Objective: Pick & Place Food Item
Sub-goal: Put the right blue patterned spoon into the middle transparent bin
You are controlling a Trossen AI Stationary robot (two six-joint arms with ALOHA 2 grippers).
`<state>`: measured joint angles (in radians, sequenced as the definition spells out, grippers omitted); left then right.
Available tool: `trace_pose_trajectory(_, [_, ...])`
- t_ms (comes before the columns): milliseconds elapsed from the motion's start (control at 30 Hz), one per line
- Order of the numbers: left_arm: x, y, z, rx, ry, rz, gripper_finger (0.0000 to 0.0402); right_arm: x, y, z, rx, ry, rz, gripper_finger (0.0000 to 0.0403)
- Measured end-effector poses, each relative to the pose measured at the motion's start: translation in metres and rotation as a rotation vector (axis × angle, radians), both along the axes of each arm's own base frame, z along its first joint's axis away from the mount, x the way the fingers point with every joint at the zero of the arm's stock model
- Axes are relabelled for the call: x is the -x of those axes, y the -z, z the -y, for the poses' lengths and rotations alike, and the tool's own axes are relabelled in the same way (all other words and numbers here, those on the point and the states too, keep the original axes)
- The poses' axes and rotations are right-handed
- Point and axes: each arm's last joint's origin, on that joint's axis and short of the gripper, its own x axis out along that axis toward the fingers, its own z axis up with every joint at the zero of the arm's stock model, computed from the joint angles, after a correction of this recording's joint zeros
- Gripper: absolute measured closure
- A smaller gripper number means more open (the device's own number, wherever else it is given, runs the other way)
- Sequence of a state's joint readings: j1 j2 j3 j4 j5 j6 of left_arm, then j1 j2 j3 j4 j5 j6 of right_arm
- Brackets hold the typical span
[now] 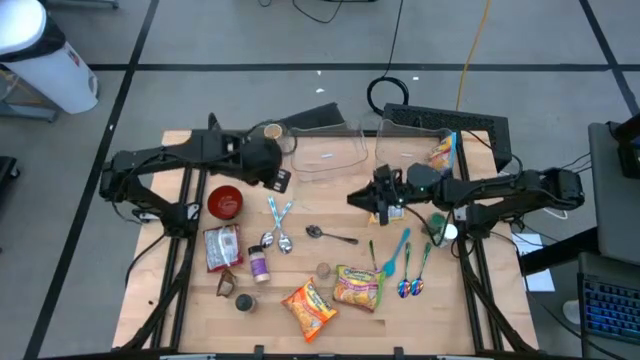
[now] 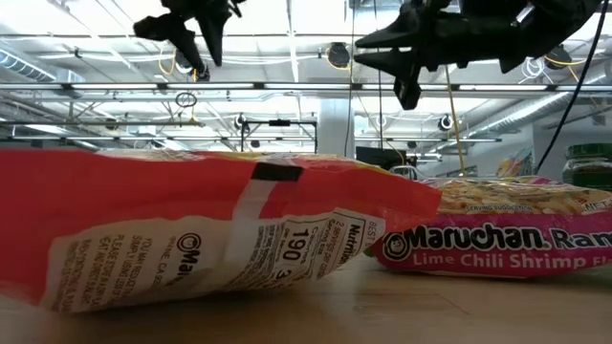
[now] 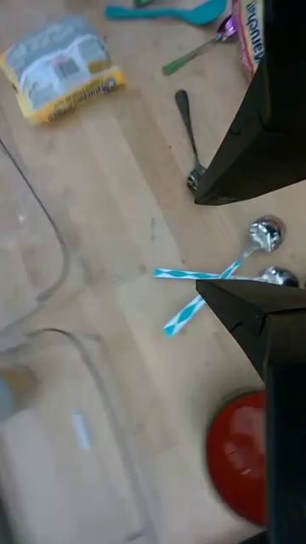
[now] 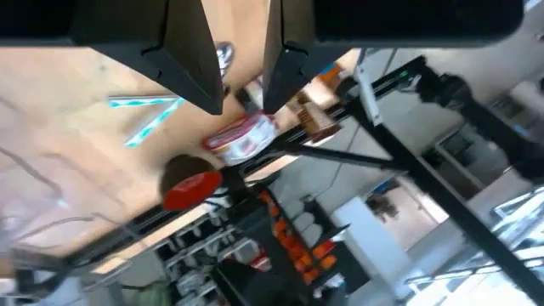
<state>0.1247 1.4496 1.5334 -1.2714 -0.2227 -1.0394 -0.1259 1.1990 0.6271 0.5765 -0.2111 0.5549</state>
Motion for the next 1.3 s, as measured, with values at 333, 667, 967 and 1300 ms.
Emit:
trace_pose_trajectory(333, [0.009, 0.089, 0.017, 0.008, -0.099, -0.215, 0.0245, 0.001, 0.005, -0.034, -0.001, -0.134, -0.065, 0.0326])
trace_pose_trajectory(667, [0.010, 0.152, 0.023, 0.169, -0.130, -0.122, 0.0245, 0.001, 0.009, -0.037, 0.002, -0.145, -0.103, 0.0326])
trace_pose_trajectory(967, [0.002, 0.162, 0.014, 0.174, -0.243, 0.047, 0.0245, 0.001, 0.009, -0.037, 0.025, -0.146, -0.099, 0.0326])
trace_pose_trajectory(1300, [0.002, 0.176, -0.004, 0.179, -0.330, 0.018, 0.0245, 0.001, 0.010, -0.034, 0.055, -0.073, -0.106, 0.0326])
